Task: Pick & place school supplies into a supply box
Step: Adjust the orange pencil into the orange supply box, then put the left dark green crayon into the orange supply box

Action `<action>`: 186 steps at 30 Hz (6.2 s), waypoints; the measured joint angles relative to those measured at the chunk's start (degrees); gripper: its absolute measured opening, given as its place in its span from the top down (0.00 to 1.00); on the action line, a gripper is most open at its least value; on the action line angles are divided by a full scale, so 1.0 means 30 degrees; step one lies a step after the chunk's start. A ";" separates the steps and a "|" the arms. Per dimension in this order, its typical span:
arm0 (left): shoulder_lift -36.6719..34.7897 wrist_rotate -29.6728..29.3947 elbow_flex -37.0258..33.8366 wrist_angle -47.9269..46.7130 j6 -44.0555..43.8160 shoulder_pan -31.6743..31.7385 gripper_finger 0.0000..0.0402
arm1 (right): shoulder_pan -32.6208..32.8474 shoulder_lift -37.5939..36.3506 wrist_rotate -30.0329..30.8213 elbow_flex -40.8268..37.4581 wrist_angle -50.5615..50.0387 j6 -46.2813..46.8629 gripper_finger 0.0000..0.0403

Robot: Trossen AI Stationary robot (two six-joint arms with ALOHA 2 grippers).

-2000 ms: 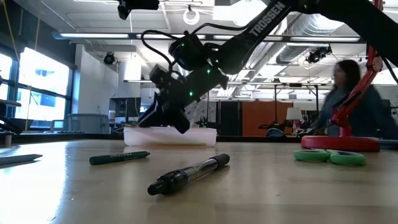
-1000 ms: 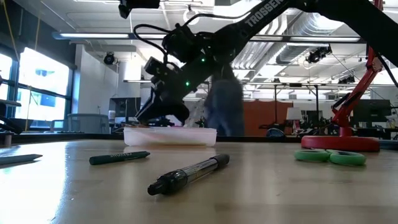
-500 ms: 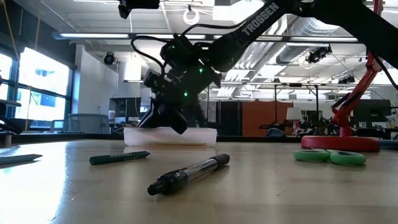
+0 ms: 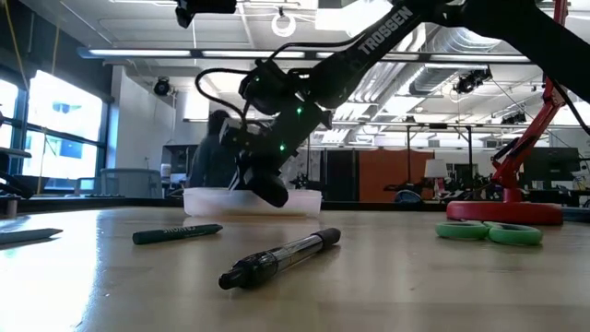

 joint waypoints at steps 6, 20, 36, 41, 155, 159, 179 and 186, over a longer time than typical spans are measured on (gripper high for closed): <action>0.0000 0.0000 0.0000 -0.0007 0.0000 0.0003 0.75 | 0.0070 -0.0089 0.0022 0.0000 0.0418 0.0000 0.91; 0.0000 0.0063 0.0000 -0.4017 -0.0361 0.0000 0.75 | 0.2218 -0.2912 0.1984 0.0000 -0.1199 0.1439 0.90; -0.0226 0.5883 -0.4192 -0.9795 -1.5425 -0.7934 0.75 | 0.7283 -0.6921 0.6468 -0.0001 -0.9905 0.6703 0.90; 0.0317 0.4922 -0.5600 -0.9695 -2.4532 -1.3842 0.75 | 0.7820 -0.6921 0.7217 -0.0007 -1.1690 0.8586 0.90; 1.5171 -0.5693 -0.1792 -0.1266 -3.4177 -2.3139 0.75 | 0.7588 -0.6914 0.6855 -0.0007 -1.1648 1.0227 0.92; 1.6009 -0.5311 -0.1723 -0.1075 -3.4092 -2.3132 0.75 | 0.7584 -0.6914 0.6855 -0.0007 -1.1640 1.0236 0.92; 1.7205 -0.8167 -0.1639 -0.2850 -3.3756 -2.3081 0.97 | 0.7584 -0.6907 0.6804 -0.0006 -1.1523 1.0260 0.92; 1.7245 -0.9887 -0.1785 -0.3852 -3.3676 -2.1709 0.90 | 0.7584 -0.6907 0.6115 -0.0007 -1.1516 1.0315 0.92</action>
